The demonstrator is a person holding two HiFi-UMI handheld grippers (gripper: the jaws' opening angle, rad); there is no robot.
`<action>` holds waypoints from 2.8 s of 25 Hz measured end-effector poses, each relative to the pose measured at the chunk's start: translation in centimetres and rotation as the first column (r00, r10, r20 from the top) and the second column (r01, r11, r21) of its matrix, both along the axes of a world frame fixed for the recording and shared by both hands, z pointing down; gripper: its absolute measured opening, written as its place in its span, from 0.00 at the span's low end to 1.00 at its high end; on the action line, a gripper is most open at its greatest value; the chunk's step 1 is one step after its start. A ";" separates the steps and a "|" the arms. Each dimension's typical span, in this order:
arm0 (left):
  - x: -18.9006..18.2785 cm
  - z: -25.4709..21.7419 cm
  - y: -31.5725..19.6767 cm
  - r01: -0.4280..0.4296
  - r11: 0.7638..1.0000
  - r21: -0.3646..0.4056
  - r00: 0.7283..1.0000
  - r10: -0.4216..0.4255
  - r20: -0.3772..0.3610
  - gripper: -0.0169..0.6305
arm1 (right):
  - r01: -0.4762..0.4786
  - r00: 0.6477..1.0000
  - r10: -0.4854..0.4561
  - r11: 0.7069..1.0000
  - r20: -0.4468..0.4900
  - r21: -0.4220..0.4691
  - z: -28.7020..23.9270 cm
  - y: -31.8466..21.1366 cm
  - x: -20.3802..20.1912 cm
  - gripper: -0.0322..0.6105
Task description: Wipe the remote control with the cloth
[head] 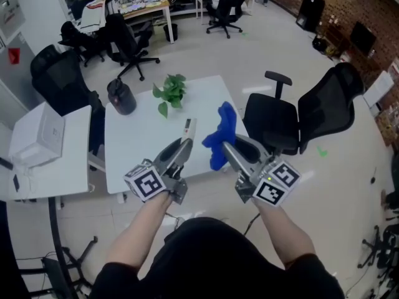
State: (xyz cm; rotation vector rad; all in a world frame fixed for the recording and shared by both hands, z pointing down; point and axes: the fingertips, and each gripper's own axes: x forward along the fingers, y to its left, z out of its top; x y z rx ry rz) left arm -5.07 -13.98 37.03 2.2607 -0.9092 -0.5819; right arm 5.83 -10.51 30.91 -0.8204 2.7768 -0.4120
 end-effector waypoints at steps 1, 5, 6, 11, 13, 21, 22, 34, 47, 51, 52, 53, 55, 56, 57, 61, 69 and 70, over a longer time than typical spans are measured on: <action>-0.5 -0.6 -0.2 -0.009 1.000 -0.019 0.992 0.007 -0.125 0.34 | 0.034 0.999 -0.032 0.999 0.035 -0.040 1.0 0.4 -0.6 0.21; -0.3 -2.3 0.0 -0.103 0.994 -0.036 0.897 0.077 -0.434 0.34 | 0.124 0.992 -0.123 0.986 0.019 -0.107 4.5 2.5 -3.7 0.21; 0.0 -2.3 0.2 -0.123 0.992 -0.033 0.886 0.095 -0.454 0.34 | 0.140 0.990 -0.140 0.984 0.007 -0.113 5.1 2.9 -4.3 0.21; 1.9 -2.3 1.2 -0.221 0.975 -0.020 0.883 0.191 -0.429 0.34 | 0.173 0.984 -0.176 0.978 -0.014 -0.117 6.1 2.9 -5.4 0.21; 2.5 -2.4 1.9 -0.266 0.964 -0.012 0.883 0.239 -0.405 0.34 | 0.165 0.986 -0.167 0.980 -0.007 -0.113 5.9 2.6 -5.0 0.21; 4.7 -2.0 4.3 -0.414 0.910 -0.009 0.858 0.387 -0.339 0.34 | 0.092 0.996 -0.093 0.994 -0.011 -0.059 3.5 -1.0 -2.2 0.21; 4.8 -1.9 4.5 -0.423 0.906 -0.008 0.855 0.396 -0.334 0.34 | 0.084 0.996 -0.085 0.995 -0.007 -0.053 3.2 -1.4 -1.9 0.21; 1.2 -3.6 1.3 -0.272 0.962 0.006 0.863 0.247 -0.441 0.34 | 0.172 0.985 -0.173 0.984 -0.014 -0.052 3.9 3.0 -3.9 0.21; 5.0 -2.2 5.1 -0.476 0.879 -0.025 0.840 0.447 -0.307 0.34 | 0.135 0.990 -0.136 0.990 -0.023 -0.048 3.7 1.4 -2.5 0.21; 6.1 -0.9 6.4 -0.517 0.854 -0.047 0.838 0.495 -0.229 0.34 | 0.089 0.996 -0.090 0.995 -0.020 -0.033 3.0 0.2 -1.0 0.21; 6.3 -0.5 6.6 -0.524 0.850 -0.052 0.838 0.503 -0.212 0.34 | 0.081 0.997 -0.081 0.996 -0.017 -0.033 3.0 0.0 -0.7 0.21; 6.5 -0.3 6.7 -0.527 0.848 -0.055 0.837 0.507 -0.205 0.34 | 0.076 0.997 -0.076 0.997 -0.015 -0.033 3.0 -0.1 -0.5 0.21; 6.5 -0.2 6.7 -0.527 0.848 -0.055 0.837 0.507 -0.207 0.34 | 0.072 0.997 -0.073 0.997 -0.016 -0.031 3.0 -0.1 -0.3 0.21; 6.5 -0.3 6.7 -0.525 0.850 -0.053 0.838 0.504 -0.211 0.34 | 0.070 0.997 -0.071 0.997 -0.016 -0.029 3.0 0.0 -0.3 0.21; 6.5 -0.3 6.6 -0.520 0.853 -0.053 0.840 0.499 -0.212 0.34 | 0.066 0.998 -0.067 0.997 -0.016 -0.028 3.1 0.0 -0.1 0.21; 6.1 0.5 5.9 -0.445 0.894 -0.054 0.891 0.435 -0.131 0.34 | 0.015 0.999 -0.017 0.999 -0.039 -0.033 3.4 -0.1 0.8 0.21; -4.0 11.7 1.3 0.229 0.971 -0.074 0.754 -0.129 0.644 0.34 | -0.093 0.972 0.072 0.992 -0.222 -0.086 7.5 0.4 1.4 0.21; -6.1 13.7 0.9 0.299 0.951 -0.076 0.700 -0.164 0.695 0.34 | -0.089 0.971 0.063 0.991 -0.230 -0.105 8.3 0.5 1.1 0.21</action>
